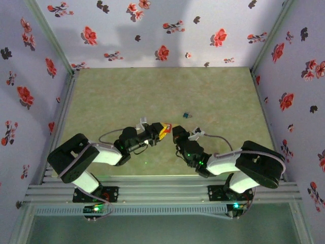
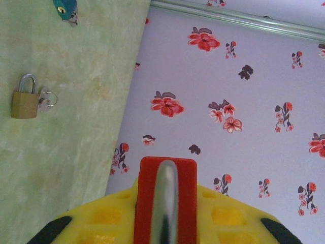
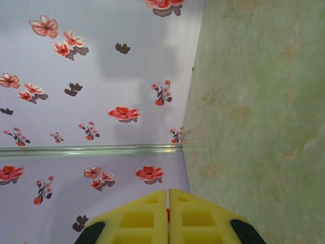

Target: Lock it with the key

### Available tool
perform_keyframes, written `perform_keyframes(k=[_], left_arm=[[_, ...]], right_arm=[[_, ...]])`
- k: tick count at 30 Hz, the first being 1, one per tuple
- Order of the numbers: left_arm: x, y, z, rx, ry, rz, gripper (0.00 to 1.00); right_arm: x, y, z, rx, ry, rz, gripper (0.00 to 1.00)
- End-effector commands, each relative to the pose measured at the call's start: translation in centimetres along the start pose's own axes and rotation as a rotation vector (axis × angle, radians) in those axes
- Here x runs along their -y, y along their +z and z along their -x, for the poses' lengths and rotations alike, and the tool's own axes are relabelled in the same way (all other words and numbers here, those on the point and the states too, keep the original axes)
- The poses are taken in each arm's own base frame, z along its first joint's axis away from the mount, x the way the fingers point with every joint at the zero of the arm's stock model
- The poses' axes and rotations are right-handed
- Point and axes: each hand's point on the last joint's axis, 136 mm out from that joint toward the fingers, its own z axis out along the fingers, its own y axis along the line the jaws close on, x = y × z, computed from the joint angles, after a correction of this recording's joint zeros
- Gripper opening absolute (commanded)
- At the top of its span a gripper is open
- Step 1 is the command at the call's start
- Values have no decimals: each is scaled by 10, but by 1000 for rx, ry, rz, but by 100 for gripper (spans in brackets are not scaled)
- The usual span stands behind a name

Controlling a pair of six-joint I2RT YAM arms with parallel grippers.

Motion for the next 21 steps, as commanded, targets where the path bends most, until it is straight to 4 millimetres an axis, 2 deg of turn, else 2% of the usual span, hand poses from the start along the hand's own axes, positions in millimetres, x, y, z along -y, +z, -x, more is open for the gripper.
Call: perform_keyframes(k=[1, 21], left_arm=[[-14, -10, 34, 152, -17, 24, 0], [-16, -7, 35, 151, -24, 36, 0]], right_arm=[[14, -11, 50, 230, -79, -47, 0], [4, -20, 60, 250, -112, -61, 0]])
